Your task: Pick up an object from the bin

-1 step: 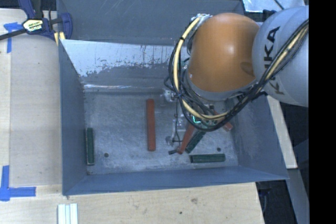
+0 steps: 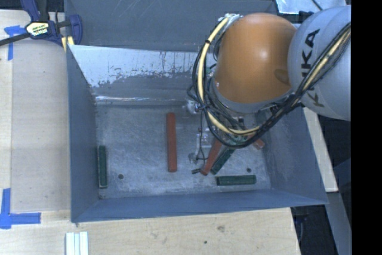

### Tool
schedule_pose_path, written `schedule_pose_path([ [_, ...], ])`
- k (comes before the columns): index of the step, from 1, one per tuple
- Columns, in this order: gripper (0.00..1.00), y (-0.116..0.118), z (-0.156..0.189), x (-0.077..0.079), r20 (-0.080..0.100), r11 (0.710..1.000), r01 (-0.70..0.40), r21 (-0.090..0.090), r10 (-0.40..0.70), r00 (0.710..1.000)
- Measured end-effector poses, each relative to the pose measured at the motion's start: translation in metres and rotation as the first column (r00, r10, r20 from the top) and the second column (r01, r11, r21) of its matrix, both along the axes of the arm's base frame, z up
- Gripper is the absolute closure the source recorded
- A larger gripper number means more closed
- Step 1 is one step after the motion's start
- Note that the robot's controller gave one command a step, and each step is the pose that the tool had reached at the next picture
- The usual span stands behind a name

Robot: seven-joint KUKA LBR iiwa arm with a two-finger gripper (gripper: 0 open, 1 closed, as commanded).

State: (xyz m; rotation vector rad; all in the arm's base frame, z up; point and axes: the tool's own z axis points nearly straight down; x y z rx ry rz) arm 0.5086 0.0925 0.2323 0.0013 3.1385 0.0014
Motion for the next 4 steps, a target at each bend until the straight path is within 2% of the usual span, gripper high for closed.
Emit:
schedule_pose_path([
  [1,0.00,-0.052,-0.050,-0.001,0.006,0.999,-0.036,0.000,0.036,0.999],
  [2,0.00,-0.074,-0.113,-0.005,0.003,0.999,0.043,-0.003,-0.043,0.999],
  [3,0.00,-0.096,-0.147,-0.017,-0.004,0.985,-0.175,0.000,0.175,0.985],
  [4,1.00,-0.139,-0.161,0.002,0.003,0.986,-0.166,-0.001,0.166,0.986],
])
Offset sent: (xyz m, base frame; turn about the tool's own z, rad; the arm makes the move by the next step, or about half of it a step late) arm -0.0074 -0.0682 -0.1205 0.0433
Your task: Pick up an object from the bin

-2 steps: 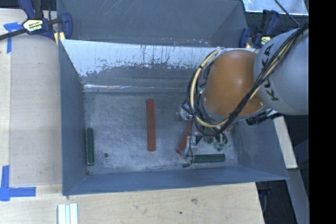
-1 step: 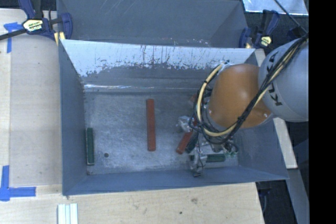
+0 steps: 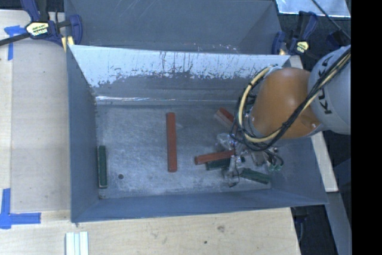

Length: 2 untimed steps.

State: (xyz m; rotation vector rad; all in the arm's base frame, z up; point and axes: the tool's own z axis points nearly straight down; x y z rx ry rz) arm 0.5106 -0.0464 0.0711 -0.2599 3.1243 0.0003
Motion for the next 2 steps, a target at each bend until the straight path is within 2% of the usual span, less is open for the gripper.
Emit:
schedule_pose_path([
  [1,1.00,0.000,0.000,0.000,0.000,1.000,0.000,0.000,0.000,1.000],
  [2,1.00,-0.001,0.194,-0.003,0.005,1.000,-0.011,-0.002,0.011,1.000],
])
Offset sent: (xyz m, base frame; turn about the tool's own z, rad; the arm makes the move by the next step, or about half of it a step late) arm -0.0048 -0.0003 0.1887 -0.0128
